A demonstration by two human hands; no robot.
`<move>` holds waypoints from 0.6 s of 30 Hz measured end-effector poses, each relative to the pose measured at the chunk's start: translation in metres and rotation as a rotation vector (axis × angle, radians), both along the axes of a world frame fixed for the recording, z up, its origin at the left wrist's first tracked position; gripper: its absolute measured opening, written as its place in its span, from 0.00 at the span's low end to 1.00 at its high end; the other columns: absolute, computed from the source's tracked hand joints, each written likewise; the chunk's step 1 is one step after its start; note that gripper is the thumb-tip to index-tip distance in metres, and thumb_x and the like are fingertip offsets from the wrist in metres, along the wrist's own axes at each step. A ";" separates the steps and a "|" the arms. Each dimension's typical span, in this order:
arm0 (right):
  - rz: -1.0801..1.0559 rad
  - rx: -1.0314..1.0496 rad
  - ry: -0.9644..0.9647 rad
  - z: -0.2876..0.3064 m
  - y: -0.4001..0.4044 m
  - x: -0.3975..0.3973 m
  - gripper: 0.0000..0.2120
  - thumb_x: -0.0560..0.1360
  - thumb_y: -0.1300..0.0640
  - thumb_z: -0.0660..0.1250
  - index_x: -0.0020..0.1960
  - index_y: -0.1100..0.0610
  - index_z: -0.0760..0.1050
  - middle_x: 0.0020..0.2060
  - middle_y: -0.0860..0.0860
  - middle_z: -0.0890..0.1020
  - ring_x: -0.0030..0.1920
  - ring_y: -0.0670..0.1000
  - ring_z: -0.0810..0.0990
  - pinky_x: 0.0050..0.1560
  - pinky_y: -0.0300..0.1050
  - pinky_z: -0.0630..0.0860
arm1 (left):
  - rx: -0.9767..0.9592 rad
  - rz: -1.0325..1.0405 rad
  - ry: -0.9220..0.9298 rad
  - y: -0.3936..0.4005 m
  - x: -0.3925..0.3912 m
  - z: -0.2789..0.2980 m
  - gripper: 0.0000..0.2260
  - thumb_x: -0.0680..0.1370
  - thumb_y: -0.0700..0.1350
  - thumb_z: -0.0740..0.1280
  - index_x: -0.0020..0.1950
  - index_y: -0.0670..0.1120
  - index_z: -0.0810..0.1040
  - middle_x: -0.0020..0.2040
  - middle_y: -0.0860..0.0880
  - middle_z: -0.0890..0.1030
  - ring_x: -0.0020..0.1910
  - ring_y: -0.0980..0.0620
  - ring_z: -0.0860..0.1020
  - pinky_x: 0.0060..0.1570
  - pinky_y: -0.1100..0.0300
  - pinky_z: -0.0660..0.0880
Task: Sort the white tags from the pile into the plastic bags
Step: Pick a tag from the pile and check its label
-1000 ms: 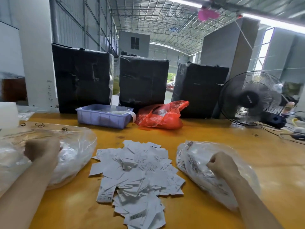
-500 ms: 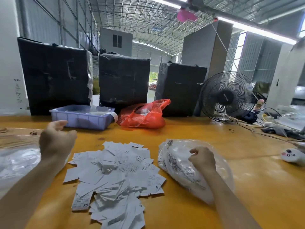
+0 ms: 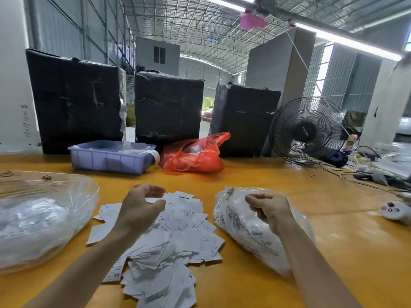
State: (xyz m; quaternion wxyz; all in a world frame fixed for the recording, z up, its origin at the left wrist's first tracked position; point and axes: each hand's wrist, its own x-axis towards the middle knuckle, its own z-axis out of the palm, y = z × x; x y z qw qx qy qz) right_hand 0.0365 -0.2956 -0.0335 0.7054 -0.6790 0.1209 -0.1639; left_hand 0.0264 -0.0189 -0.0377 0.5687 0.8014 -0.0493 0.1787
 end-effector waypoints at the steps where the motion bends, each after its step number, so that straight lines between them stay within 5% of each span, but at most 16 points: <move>1: 0.026 0.049 -0.023 0.003 0.002 0.000 0.06 0.65 0.67 0.75 0.38 0.63 0.79 0.27 0.54 0.79 0.28 0.49 0.74 0.28 0.38 0.67 | -0.016 -0.013 0.009 0.000 -0.001 0.001 0.09 0.73 0.35 0.69 0.45 0.49 0.78 0.48 0.48 0.82 0.46 0.48 0.81 0.43 0.55 0.77; 4: 0.110 0.019 -0.102 0.010 0.011 0.002 0.06 0.66 0.65 0.75 0.38 0.61 0.78 0.27 0.52 0.79 0.26 0.46 0.75 0.29 0.38 0.70 | -0.076 -0.093 0.050 -0.005 -0.004 0.005 0.05 0.74 0.37 0.70 0.46 0.46 0.79 0.45 0.46 0.83 0.39 0.50 0.82 0.36 0.61 0.76; 9: -0.206 -0.987 0.012 -0.008 0.010 0.012 0.05 0.72 0.66 0.68 0.37 0.64 0.80 0.36 0.56 0.82 0.38 0.51 0.79 0.38 0.42 0.74 | -0.021 -0.171 0.091 -0.012 -0.009 0.004 0.03 0.74 0.39 0.71 0.46 0.46 0.79 0.43 0.46 0.84 0.38 0.51 0.82 0.36 0.62 0.76; 11: -0.259 -1.166 0.174 -0.017 -0.001 0.012 0.05 0.73 0.68 0.64 0.42 0.65 0.79 0.41 0.58 0.81 0.44 0.55 0.80 0.41 0.45 0.75 | -0.016 -0.169 0.104 -0.012 -0.010 0.003 0.04 0.74 0.39 0.71 0.46 0.46 0.80 0.43 0.46 0.84 0.38 0.51 0.82 0.35 0.63 0.75; 13: -0.241 -1.157 0.264 -0.019 -0.009 0.009 0.04 0.71 0.65 0.71 0.43 0.66 0.79 0.39 0.57 0.82 0.42 0.54 0.82 0.39 0.43 0.77 | -0.015 -0.163 0.115 -0.010 -0.010 0.003 0.04 0.74 0.38 0.71 0.46 0.46 0.80 0.43 0.46 0.84 0.37 0.51 0.82 0.34 0.64 0.73; 15: -0.193 -1.022 0.244 -0.017 -0.013 0.008 0.12 0.65 0.56 0.78 0.37 0.64 0.79 0.31 0.53 0.80 0.33 0.48 0.79 0.32 0.38 0.73 | -0.014 -0.157 0.123 -0.009 -0.009 0.003 0.04 0.74 0.38 0.71 0.46 0.45 0.80 0.43 0.45 0.84 0.37 0.51 0.82 0.33 0.64 0.73; 18: -0.150 -0.520 0.087 -0.009 -0.012 0.005 0.14 0.65 0.58 0.78 0.29 0.61 0.75 0.24 0.53 0.77 0.24 0.45 0.74 0.27 0.36 0.68 | -0.016 -0.161 0.140 -0.009 -0.009 0.002 0.03 0.74 0.38 0.71 0.46 0.45 0.80 0.42 0.45 0.84 0.37 0.52 0.82 0.33 0.64 0.73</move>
